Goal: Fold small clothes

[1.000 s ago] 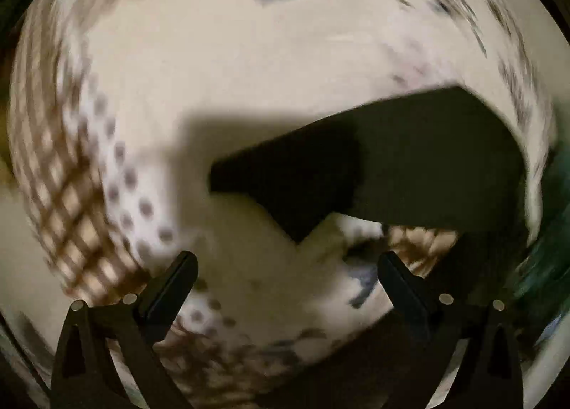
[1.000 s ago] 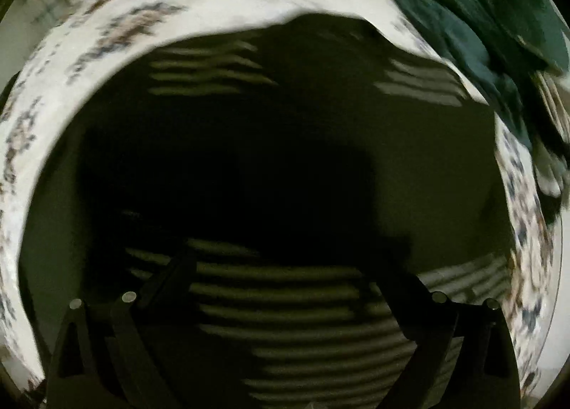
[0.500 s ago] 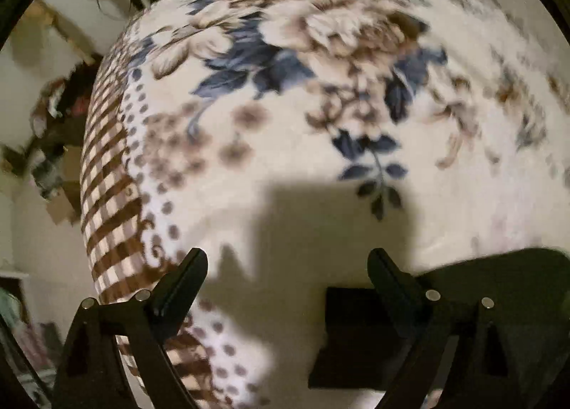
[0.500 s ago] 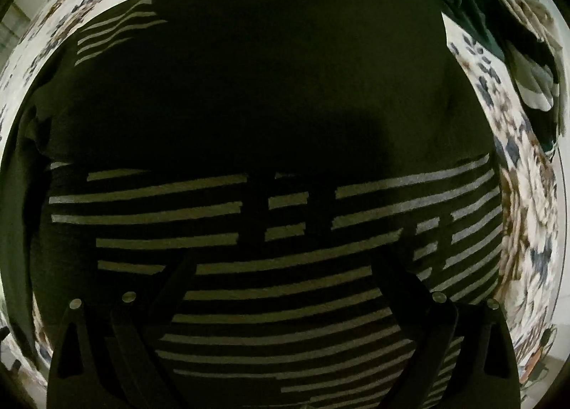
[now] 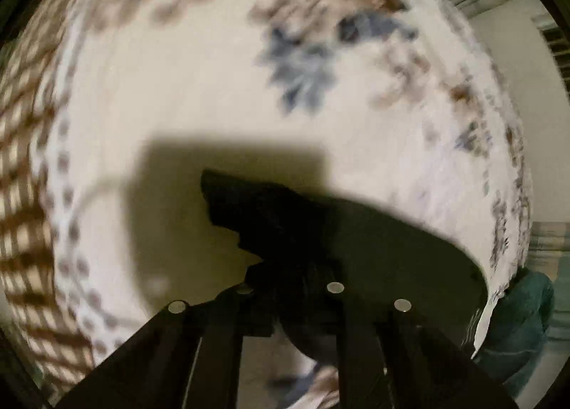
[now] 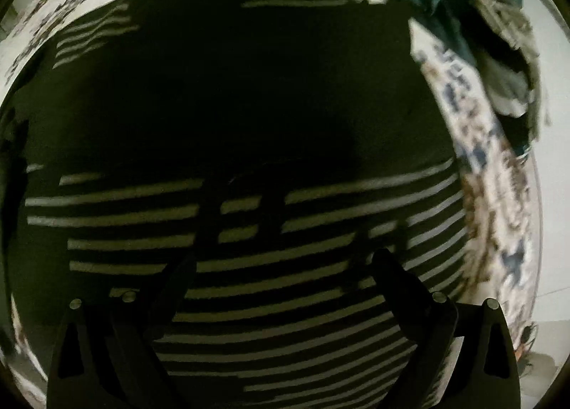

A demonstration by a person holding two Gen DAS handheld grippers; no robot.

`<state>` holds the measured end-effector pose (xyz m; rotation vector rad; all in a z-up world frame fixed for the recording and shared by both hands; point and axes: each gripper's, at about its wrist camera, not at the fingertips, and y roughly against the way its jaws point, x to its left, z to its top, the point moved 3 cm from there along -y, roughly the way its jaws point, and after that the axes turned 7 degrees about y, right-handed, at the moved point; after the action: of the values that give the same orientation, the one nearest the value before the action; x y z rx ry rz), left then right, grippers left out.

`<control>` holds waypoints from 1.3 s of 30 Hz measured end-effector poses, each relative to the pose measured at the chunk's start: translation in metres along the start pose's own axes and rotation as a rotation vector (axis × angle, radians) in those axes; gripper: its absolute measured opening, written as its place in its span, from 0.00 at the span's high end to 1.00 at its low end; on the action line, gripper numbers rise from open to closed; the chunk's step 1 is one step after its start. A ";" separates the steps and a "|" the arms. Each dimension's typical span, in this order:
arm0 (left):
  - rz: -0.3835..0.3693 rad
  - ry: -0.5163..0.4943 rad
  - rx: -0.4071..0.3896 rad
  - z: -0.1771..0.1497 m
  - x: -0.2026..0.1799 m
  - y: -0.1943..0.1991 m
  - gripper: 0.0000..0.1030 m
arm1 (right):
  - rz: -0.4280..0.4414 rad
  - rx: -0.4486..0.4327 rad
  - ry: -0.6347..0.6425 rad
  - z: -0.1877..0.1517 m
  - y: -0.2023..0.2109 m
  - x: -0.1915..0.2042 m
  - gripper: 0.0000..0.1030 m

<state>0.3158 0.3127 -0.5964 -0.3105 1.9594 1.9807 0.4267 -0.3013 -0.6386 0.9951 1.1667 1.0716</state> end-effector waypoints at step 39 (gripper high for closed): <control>-0.046 -1.281 0.026 -0.395 -0.303 -0.032 0.13 | 0.422 -0.077 -0.393 0.021 -0.012 -0.265 0.03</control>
<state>0.5748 -0.1068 -0.5203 0.7441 1.0778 1.4393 0.4303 -0.5640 -0.5944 1.3555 0.6053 1.1686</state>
